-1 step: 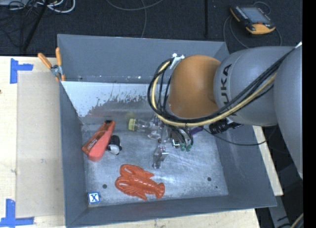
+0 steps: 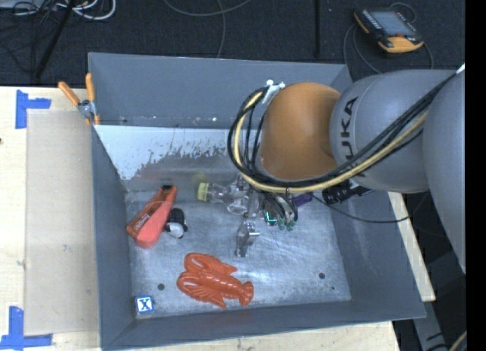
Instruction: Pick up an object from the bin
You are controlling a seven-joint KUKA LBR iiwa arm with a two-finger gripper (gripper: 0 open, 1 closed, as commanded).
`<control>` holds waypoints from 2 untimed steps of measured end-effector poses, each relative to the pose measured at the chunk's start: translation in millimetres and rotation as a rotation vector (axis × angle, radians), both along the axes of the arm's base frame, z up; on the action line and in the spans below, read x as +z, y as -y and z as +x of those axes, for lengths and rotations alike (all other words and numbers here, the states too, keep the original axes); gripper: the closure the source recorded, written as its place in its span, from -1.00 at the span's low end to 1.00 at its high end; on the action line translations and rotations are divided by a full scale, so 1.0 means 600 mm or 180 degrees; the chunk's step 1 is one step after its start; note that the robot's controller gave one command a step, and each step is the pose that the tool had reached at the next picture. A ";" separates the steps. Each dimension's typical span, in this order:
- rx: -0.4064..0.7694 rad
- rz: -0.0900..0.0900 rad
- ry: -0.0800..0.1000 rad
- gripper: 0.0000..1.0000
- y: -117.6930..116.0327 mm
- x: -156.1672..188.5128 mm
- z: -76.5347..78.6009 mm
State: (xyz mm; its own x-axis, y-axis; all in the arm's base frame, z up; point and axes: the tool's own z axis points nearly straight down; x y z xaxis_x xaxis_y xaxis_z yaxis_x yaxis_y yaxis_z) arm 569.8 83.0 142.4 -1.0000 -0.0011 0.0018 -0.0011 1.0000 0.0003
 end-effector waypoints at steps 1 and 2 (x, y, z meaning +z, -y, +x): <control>0.0198 -0.0001 0.0016 -1.00 -0.025 -0.071 -0.057; 0.0204 0.0002 -0.0002 1.00 -0.069 -0.116 -0.060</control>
Offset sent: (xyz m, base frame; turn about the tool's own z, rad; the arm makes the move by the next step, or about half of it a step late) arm -0.0371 0.0407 -0.0724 -0.0656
